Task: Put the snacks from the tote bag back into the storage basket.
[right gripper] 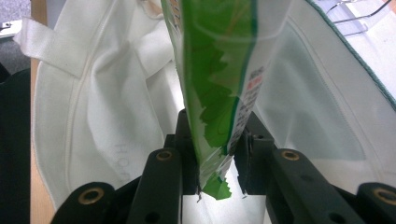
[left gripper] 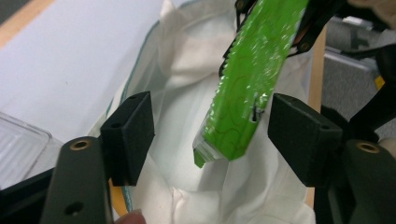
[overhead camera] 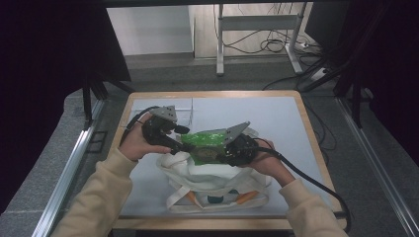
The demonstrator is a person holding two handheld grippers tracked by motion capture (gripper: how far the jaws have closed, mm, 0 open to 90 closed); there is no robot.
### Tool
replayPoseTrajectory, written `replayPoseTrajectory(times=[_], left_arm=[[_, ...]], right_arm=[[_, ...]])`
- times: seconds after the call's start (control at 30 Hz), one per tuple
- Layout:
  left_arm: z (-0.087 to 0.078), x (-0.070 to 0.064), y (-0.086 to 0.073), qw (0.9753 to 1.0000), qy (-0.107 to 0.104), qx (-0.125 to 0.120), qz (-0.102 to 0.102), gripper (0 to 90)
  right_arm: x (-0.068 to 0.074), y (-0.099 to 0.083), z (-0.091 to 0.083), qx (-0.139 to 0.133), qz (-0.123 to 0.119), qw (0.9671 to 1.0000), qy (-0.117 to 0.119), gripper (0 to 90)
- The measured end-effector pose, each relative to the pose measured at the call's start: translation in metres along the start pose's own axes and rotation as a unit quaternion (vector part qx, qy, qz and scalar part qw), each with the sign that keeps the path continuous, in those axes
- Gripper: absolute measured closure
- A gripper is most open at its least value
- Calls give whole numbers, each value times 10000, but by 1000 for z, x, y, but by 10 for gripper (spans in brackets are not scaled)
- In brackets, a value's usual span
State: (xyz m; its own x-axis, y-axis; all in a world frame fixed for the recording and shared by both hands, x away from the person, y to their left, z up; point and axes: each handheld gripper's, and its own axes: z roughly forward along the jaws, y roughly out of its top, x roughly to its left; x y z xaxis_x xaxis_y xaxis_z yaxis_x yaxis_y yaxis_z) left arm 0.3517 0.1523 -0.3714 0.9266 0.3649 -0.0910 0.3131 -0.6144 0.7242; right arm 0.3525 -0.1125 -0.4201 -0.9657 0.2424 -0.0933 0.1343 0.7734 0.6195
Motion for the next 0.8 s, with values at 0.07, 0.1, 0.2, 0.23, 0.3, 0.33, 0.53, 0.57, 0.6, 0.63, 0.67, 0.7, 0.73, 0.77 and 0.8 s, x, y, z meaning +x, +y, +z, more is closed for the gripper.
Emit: replayPoseTrajectory(times=[0.07, 0.1, 0.2, 0.23, 0.3, 0.33, 0.53, 0.57, 0.6, 0.63, 0.67, 0.7, 0.73, 0.77, 0.8], left_arm=[[3, -1, 1, 9999, -52, 50, 89, 368], [5, -2, 1, 9999, -48, 53, 118, 382], [8, -6, 2, 9996, -108, 119, 214, 494], [9, -6, 2, 9995, -131, 159, 251, 549], [9, -8, 2, 9992, -129, 197, 331, 626], [9, -8, 2, 9991, -137, 216, 343, 647], [10, -11, 0, 9986, -110, 246, 446, 715], [9, -11, 0, 9986, -115, 243, 447, 720], [9, -11, -1, 9987, -115, 225, 445, 724], [8, -11, -1, 9987, -115, 200, 444, 727], [8, -11, -2, 9987, -125, 186, 448, 731], [7, -11, -2, 9988, -135, 178, 435, 735], [6, -10, -3, 9989, -145, 157, 419, 740], [6, -10, -3, 9990, -148, 132, 396, 745], [5, -9, -3, 9991, -138, 132, 378, 748]], right_arm=[[0, 1, 0, 33, -41, 10000, 0, 720], [0, 2, 1, 32, -54, 10000, 15, 720], [2, 5, 2, 48, -84, 9999, 37, 719], [2, 5, 3, 44, -87, 9999, 56, 719], [1, 6, 3, 57, -98, 9999, 51, 719], [1, 5, 3, 63, -110, 9999, 79, 719], [0, 5, 4, 106, -71, 9997, 197, 709], [0, 5, 5, 102, -56, 9997, 217, 707], [0, 5, 5, 96, -46, 9996, 252, 704], [0, 5, 4, 89, -32, 9996, 284, 700], [0, 5, 4, 74, -24, 9995, 315, 693], [0, 5, 4, 53, -25, 9994, 330, 684], [0, 5, 3, 36, 4, 9994, 341, 672], [1, 6, 3, 4, 39, 9994, 331, 651], [1, 6, 2, -19, 37, 9996, 292, 632]])
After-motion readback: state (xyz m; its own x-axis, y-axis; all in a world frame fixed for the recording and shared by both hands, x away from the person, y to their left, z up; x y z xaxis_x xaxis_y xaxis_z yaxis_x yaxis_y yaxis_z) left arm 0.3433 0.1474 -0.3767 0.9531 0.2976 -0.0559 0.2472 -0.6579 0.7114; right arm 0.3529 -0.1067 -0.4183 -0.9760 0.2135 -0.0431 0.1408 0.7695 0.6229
